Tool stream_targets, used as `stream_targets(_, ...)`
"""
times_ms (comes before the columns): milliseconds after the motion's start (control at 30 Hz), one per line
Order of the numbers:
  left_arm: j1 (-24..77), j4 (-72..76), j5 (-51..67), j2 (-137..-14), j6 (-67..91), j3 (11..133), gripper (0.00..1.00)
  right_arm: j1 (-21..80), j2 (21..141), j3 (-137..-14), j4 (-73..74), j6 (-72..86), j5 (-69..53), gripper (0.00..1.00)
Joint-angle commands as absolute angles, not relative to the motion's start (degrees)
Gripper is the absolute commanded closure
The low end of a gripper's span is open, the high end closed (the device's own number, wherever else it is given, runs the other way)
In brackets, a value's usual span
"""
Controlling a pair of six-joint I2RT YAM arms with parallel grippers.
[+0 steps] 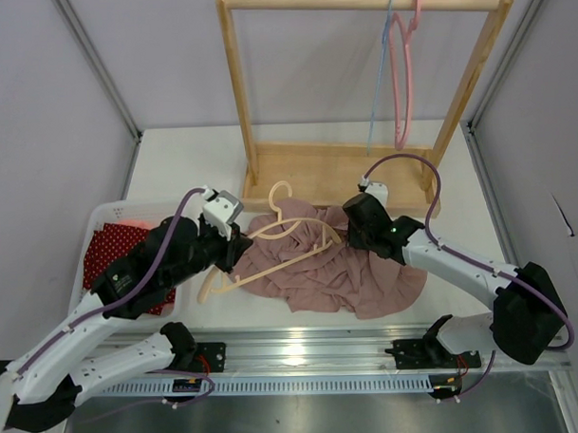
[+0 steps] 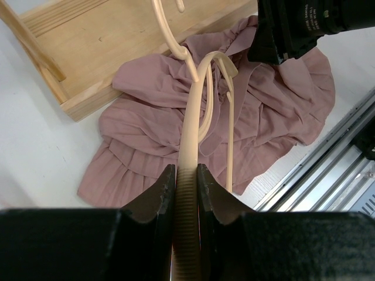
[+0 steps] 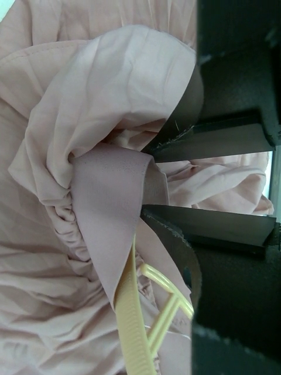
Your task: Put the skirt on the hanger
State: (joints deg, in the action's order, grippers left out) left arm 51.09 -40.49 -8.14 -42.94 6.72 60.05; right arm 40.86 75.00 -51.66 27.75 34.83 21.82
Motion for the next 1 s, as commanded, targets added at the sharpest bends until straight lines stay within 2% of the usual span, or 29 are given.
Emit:
stream_targets(0, 51.15, -36.12, -6.24, -41.58, 8.26, 59.24, 1.00, 40.69, 75.76, -52.30, 25.93, 34.63, 24.34, 0.61)
stream_targets(67, 51.24, -34.64, -5.54, -41.14, 8.52, 58.02, 1.00, 40.69, 75.67, -52.12, 25.75, 34.72, 24.70, 0.62)
stream_targets(167, 51.50, -31.92, -4.40, -40.52, 8.61, 55.91, 1.00, 40.69, 75.76, -52.47, 26.01, 34.37, 25.22, 0.69)
stream_targets(200, 51.76, -31.30, -4.57, -40.52, 8.61, 55.38, 1.00, 40.78, 75.85, -52.73, 26.19, 34.19, 25.31, 0.78)
stream_targets(300, 52.82, -27.88, -7.10, -39.99, 8.26, 52.83, 1.00, 40.87, 75.59, -54.49, 28.12, 34.10, 24.61, 0.95)
stream_targets(367, 53.70, -25.68, -8.87, -39.03, 7.56, 51.16, 1.00, 41.31, 74.98, -56.50, 30.39, 34.19, 24.43, 0.99)
stream_targets(667, 60.99, -17.06, -18.97, -37.80, 5.10, 46.85, 1.00, 42.98, 71.98, -63.80, 42.78, 34.37, 21.79, 1.00)
stream_targets(967, 61.52, -13.64, -14.79, -35.16, 4.48, 45.01, 1.00, 44.91, 70.93, -64.60, 47.55, 35.42, 21.01, 1.00)
